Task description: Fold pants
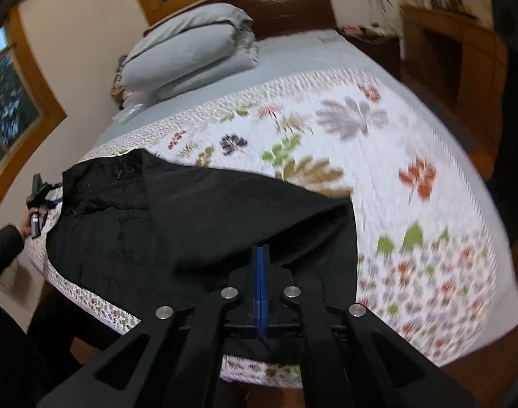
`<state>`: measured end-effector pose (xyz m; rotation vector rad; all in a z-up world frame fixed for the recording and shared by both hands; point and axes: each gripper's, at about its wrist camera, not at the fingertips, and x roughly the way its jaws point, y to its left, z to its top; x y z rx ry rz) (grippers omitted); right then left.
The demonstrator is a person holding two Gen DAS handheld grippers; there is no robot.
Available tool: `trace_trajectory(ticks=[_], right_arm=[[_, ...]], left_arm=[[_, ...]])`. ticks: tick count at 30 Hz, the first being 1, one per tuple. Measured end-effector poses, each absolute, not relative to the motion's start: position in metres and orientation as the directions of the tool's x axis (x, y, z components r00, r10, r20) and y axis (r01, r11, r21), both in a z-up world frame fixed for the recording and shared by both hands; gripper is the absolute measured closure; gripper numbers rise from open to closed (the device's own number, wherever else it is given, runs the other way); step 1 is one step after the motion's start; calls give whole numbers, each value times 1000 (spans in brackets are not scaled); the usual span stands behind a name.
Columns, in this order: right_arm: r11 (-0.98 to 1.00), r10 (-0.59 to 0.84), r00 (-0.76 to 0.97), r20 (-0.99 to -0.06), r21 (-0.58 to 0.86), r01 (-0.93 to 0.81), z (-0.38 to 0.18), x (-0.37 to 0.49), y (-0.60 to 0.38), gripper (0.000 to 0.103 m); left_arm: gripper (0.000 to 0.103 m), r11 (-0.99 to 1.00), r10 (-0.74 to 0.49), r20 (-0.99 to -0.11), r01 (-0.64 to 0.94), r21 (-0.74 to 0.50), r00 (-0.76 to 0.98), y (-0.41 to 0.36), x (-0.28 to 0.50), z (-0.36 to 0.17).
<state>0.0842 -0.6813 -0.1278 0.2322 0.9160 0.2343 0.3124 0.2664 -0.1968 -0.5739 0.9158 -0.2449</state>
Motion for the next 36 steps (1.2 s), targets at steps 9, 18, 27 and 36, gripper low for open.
trace_trajectory(ticks=[9,18,27,36], right_arm=[[873,462,546,-699,247,-421,-83,181,-532,18],[678,602,297,-742,278,-680,-120,369,-311,23],[635,423,165,-891,162,-755,-172,462,-214,25],[566,257,20,-966,134,-813,-230,494,-185,42]], left_arm=[[3,829,-433,-667,-22,-558,606,265,320,-204],[3,795,-462,-619,-13,-607,635,277,320,-211],[2,847,-430,-683,1,-532,591,270,331,-208],[2,871,-423,-708,39,-490,566,269,338,-211]])
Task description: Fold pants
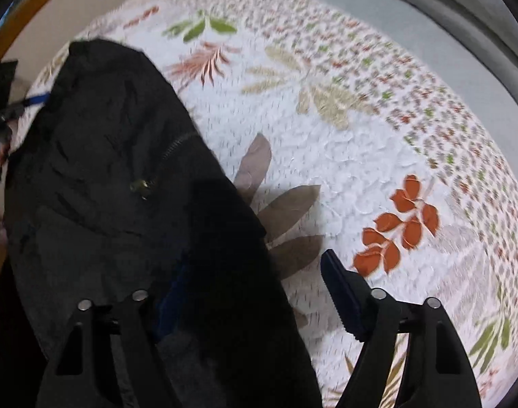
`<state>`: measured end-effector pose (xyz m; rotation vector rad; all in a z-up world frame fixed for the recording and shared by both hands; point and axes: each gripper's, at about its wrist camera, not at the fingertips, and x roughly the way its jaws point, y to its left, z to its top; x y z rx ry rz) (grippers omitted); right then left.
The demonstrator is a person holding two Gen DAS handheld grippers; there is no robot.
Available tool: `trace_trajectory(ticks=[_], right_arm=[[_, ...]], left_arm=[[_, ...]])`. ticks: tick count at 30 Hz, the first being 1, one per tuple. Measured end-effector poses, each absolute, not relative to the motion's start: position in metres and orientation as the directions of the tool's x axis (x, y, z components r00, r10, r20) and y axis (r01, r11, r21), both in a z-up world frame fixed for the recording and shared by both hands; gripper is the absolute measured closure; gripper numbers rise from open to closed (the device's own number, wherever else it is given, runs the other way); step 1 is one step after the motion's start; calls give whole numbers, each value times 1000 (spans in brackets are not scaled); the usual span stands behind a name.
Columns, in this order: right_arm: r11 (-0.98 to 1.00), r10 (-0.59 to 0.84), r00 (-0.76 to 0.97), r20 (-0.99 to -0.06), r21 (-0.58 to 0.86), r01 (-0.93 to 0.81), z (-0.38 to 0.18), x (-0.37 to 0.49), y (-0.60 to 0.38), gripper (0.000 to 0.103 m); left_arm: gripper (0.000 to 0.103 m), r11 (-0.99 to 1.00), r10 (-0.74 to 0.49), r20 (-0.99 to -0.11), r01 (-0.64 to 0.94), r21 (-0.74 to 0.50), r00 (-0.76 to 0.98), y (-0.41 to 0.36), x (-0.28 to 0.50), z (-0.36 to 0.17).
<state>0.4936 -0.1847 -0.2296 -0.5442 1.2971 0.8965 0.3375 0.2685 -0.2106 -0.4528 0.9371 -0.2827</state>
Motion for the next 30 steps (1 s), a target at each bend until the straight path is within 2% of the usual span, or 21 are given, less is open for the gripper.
trace_trajectory(ticks=[1,6,9,10,20,30], right_arm=[[555,252,4,-968,142,-820,-233,494,-182,48],[498,226,-11,-974,125,-858,-238,488,-172,66],[461,225,16,-974,92,-882,-234,478,-173,91],[450,238,22,-971,90,-888,-230,473,-175,96],[356,390,63,-919,87,-930,-164,415,-188,98],[252,475,70,-877,59,-966,-118,322,-190,98]], left_arm=[[2,866,-429,-704,37,-498,566,270,337,-211],[2,860,-436,-700,31,-510,565,273,338,-211],[2,870,-424,-709,35,-493,564,270,339,-210],[2,874,-420,-712,38,-485,563,269,339,-210],[2,880,-398,-707,24,-474,584,270,330,-208],[2,890,-343,-713,-31,-455,611,277,296,-192]])
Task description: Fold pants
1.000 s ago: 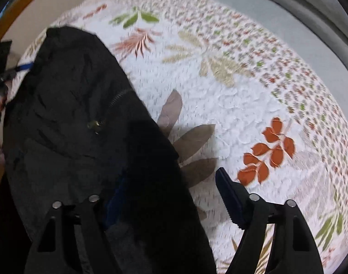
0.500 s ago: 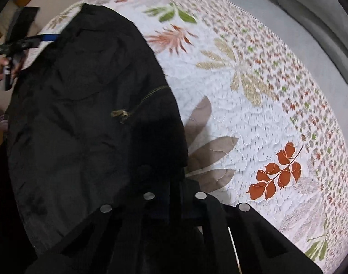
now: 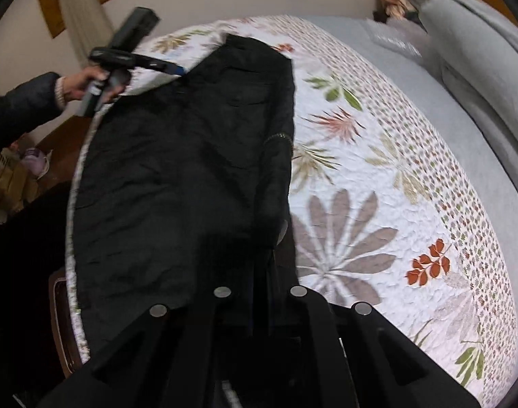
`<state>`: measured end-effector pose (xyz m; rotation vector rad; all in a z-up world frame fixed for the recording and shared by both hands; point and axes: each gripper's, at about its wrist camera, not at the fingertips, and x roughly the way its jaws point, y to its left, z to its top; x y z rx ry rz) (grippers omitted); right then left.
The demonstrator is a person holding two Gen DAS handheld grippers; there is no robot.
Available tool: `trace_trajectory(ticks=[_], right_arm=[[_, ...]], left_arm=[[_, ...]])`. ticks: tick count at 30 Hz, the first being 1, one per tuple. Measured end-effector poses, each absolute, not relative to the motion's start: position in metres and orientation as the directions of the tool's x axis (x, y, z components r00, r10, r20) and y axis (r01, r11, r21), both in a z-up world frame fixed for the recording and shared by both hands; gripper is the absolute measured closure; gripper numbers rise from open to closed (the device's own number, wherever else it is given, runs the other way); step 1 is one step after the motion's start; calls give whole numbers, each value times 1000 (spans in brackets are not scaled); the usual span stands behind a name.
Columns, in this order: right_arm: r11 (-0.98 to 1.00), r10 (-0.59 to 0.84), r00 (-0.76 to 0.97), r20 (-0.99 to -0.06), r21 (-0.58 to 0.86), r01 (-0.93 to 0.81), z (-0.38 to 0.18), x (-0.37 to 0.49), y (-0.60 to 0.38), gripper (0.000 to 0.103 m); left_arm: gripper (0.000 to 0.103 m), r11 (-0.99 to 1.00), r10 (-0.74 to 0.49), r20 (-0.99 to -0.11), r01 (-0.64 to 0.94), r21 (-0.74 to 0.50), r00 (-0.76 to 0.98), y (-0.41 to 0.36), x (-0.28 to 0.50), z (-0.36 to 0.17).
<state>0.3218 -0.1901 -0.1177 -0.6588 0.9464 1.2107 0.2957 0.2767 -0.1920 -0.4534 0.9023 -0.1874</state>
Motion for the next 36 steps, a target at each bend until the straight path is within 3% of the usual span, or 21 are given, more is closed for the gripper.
trace_trajectory(ticks=[9,15,23,30,33,35,36], right_arm=[[157,562,-23,-826,134,-978,-98,222,-204,98],[109,544,-120,-830,212,-971,-132,171,-205,98],[122,472,-186,-862,273,-954,-184,130,-206,97],[156,471,-169,-865,271,-950,-206,123,-199,96],[214,487,-135,-863,267,-940,-210,121,-202,92],[254,500,-99,-860,255,-933,-205,115,-207,81],[284,522,-74,-850,255,-924,-199,111,-215,61]], left_arm=[[2,889,-310,-684,-53,-455,661,274,216,-171],[2,857,-319,-654,-86,-508,686,273,159,-166],[2,865,-288,-656,-105,-491,698,263,103,-157],[2,903,-288,-634,-17,-430,718,222,102,-145],[2,915,-331,-627,76,-397,705,187,126,-153],[2,912,-357,-624,113,-395,696,166,141,-162],[2,907,-375,-621,133,-400,688,154,149,-168]])
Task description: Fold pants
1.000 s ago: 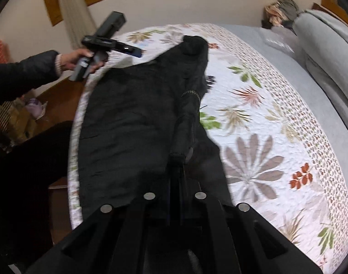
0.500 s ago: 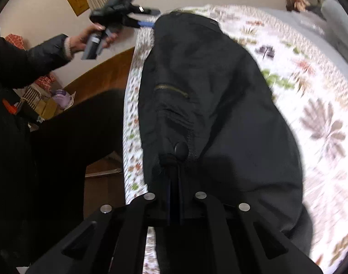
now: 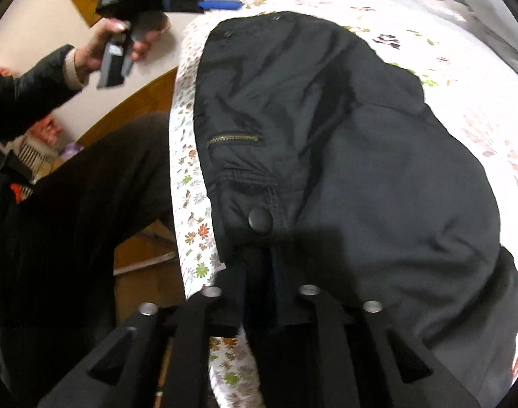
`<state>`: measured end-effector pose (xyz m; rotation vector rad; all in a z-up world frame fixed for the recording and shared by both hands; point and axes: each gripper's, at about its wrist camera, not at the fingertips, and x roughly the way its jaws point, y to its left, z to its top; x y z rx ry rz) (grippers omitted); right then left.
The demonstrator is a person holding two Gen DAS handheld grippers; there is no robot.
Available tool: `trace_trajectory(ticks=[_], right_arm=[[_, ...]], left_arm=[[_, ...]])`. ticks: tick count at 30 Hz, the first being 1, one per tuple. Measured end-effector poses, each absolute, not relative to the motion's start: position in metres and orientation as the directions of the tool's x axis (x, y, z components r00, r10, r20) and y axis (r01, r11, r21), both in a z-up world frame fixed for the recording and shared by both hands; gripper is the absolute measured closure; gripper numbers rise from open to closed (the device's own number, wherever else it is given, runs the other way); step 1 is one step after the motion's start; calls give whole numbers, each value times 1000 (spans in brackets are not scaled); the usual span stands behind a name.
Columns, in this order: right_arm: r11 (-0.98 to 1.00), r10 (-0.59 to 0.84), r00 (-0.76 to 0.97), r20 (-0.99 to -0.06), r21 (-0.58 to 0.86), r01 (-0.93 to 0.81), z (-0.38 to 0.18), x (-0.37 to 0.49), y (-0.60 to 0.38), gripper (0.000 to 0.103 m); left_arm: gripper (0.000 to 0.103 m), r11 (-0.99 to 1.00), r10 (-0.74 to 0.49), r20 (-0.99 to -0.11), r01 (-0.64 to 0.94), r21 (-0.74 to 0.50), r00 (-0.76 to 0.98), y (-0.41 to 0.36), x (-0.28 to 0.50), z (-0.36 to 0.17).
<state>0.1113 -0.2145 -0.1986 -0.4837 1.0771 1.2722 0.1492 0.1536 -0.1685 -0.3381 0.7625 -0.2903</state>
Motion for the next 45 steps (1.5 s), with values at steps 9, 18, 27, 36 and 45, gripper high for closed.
trace_trajectory(ticks=[9,18,27,36,45], right_arm=[[741,581,347,-736,303,-598,-135,99,-394,37],[950,282,514,-811,159,-270,-154,51,-542,36],[939,175,524,-833,-20,-344,-201,55,-527,46],[947,118,525,-843,-64,-316,-210,60,-547,88],[972,65,602,-796,-86,-220,-165,40,-606,91]], left_arm=[[2,937,-339,-710,153,-315,617,87,171,-214],[2,923,-361,-714,121,-365,600,61,160,-208],[2,919,-389,-716,188,-346,580,17,153,-193],[2,935,-350,-791,242,-260,502,-16,156,-226],[2,942,-318,-812,259,-213,489,-20,159,-233]])
